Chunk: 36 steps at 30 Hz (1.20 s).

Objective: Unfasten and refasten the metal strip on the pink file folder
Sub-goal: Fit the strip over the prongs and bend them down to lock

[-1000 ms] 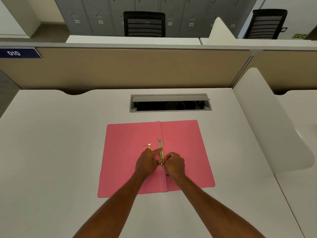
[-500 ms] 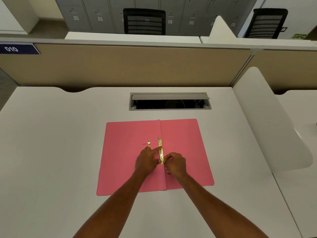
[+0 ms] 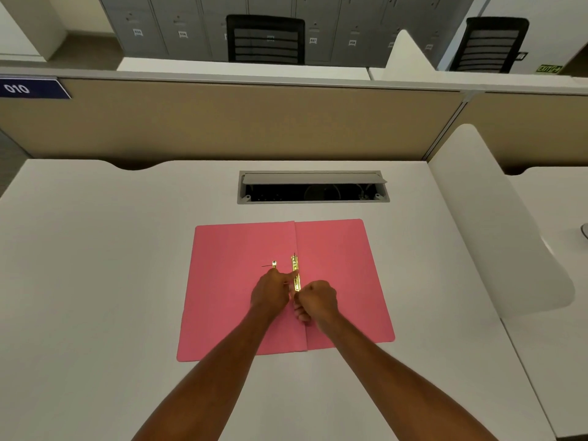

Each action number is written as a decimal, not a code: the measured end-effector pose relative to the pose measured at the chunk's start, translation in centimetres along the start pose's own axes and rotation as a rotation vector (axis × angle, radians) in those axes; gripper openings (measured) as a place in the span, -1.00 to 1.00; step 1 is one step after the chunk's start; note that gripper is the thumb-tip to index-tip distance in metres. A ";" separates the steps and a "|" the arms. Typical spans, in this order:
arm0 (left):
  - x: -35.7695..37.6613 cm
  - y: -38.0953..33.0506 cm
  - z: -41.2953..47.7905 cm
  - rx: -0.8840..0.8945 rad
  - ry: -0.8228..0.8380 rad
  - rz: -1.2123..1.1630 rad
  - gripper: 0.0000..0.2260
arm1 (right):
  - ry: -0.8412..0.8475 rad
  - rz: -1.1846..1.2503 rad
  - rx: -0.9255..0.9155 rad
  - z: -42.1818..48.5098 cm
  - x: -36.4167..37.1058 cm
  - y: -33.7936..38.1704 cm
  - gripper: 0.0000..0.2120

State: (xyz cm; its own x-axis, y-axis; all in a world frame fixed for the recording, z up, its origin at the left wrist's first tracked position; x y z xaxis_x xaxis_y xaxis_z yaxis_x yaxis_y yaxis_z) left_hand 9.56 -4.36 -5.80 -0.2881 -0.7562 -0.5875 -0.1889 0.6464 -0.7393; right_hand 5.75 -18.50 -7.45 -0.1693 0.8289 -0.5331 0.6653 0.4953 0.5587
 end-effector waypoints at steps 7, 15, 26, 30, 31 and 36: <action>0.2 0.0 0.2 -0.054 0.015 -0.091 -0.68 | -0.125 -0.228 -0.195 -0.9 -0.8 0.4 -0.83; 0.4 -0.1 0.1 -0.034 0.042 -0.034 -0.62 | -0.144 -0.465 -0.433 -1.9 -1.4 1.4 -0.76; 0.2 -0.1 0.2 -0.055 0.051 -0.049 -0.62 | -0.121 -0.697 -0.555 -1.8 -0.7 2.0 -0.72; 0.1 -0.2 0.1 -0.061 0.050 -0.050 -0.57 | -0.136 -0.725 -0.550 -1.3 -1.9 1.4 -0.73; 0.2 -0.2 0.1 -0.058 0.054 -0.041 -0.57 | -0.129 -0.726 -0.550 -1.3 -2.0 1.2 -0.73; -0.2 -1.0 0.2 0.030 0.024 0.321 -0.59 | -0.110 -0.755 -0.565 -1.6 -1.2 0.8 -0.73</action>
State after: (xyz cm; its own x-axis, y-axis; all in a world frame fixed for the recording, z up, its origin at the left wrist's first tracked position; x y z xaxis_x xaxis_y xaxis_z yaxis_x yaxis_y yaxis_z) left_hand 9.94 -4.86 -5.04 -0.3504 -0.5110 -0.7849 -0.0569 0.8481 -0.5268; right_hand 5.30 -18.68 -5.34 -0.3228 0.2231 -0.9198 -0.0471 0.9668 0.2510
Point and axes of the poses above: each hand's wrist, its own z-axis towards the middle knuckle, its own x-axis out of the palm, y = z × x, the point moved 9 cm from there along z, towards the middle knuckle, and after that the axes turned 13 degrees about -z, right-handed, at the moved point
